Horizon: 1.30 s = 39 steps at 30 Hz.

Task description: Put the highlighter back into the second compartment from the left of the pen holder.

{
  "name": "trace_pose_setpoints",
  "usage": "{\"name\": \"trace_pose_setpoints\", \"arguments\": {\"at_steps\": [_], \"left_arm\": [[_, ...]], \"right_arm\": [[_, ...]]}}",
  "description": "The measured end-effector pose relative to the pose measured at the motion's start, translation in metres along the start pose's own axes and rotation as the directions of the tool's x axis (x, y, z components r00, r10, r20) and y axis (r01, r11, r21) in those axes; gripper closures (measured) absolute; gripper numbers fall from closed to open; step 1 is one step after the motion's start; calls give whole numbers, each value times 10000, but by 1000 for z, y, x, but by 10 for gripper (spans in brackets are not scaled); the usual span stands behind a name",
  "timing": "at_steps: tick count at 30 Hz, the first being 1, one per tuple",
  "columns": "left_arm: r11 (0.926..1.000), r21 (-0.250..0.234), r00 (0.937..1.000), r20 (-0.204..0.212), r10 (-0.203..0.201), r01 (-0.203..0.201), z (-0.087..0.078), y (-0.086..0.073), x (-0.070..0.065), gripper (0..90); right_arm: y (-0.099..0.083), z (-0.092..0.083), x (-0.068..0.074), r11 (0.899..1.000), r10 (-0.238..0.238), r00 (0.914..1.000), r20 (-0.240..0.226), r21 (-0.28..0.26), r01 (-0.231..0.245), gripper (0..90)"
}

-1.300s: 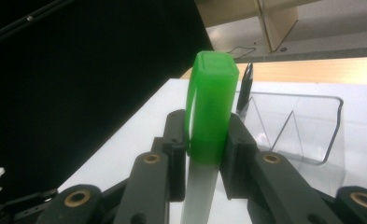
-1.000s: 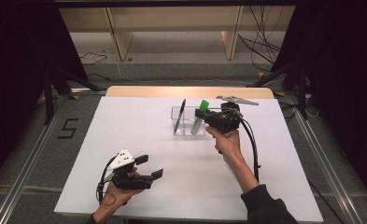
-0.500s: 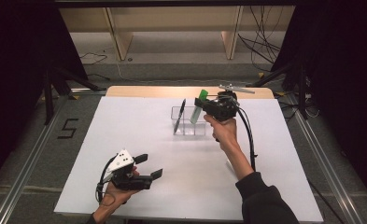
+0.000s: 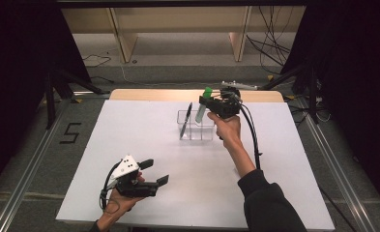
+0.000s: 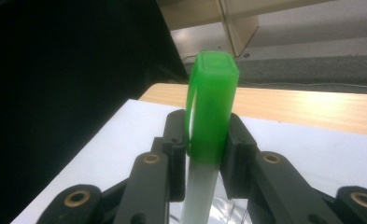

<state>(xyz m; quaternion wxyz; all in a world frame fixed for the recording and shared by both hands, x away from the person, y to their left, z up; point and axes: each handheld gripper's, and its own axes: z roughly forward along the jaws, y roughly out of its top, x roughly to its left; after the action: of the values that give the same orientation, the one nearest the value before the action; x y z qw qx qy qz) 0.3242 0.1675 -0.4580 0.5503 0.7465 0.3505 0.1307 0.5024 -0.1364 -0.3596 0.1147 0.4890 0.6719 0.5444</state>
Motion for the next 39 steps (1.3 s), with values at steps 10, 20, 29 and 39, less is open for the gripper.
{"name": "trace_pose_setpoints", "arguments": {"at_steps": [10,20,29,39], "left_arm": [[9999,-82,10000,38,-61,61,0,0,0,154],[9999,-139,10000,52,-4,5,-1,0,0,155],[9999,-141,10000,58,-15,16,0,1,0,154],[9999,-110,10000,50,-23,23,0,0,0,154]], "right_arm": [[3,17,-2,9996,-167,9986,511,223,156,751],[5,30,-2,9984,-361,9961,807,467,324,750],[2,40,-2,9974,-366,9948,952,661,304,750],[-2,44,-2,9950,-477,9937,1017,928,383,749]]}}
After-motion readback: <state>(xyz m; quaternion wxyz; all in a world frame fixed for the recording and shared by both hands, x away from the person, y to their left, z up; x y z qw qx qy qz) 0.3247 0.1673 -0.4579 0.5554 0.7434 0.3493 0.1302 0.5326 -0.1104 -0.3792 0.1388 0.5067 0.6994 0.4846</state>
